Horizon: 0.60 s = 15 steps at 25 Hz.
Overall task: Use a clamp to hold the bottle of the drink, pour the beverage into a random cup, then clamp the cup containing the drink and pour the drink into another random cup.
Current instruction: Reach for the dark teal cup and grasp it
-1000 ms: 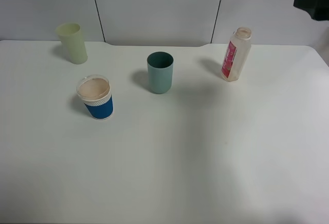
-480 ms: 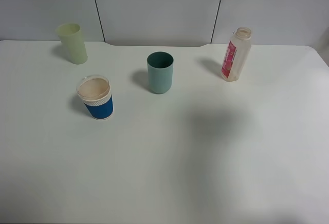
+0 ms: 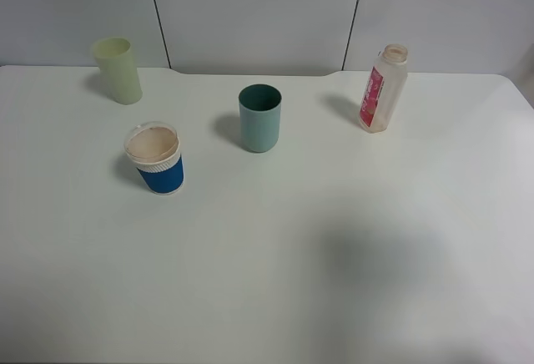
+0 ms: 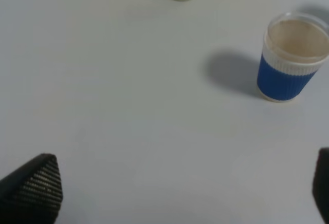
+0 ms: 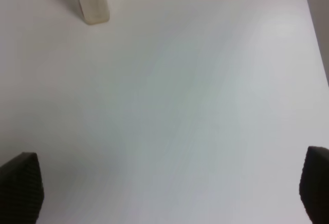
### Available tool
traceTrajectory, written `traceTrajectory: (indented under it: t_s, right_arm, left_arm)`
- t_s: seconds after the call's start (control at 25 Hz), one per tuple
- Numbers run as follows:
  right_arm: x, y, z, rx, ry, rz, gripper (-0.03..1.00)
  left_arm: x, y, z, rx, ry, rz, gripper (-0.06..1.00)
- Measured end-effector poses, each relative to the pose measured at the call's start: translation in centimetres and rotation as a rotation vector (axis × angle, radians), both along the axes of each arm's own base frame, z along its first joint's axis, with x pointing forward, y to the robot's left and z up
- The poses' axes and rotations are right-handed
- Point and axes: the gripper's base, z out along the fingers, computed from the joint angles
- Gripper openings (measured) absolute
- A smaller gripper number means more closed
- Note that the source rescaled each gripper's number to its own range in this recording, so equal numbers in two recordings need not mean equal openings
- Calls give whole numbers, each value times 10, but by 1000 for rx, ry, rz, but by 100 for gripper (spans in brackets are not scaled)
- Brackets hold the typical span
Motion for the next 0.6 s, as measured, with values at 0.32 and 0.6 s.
traceTrajectory:
  t_s: [0.32,0.6]
  right_arm:
    - [-21,1,-50,82,46,-33,100]
    - [-35,1,-61,112,-32,-29,100]
  left_arm:
    - [0,0,0,0,0,0,99]
    - [0,0,0,0,0,0,99]
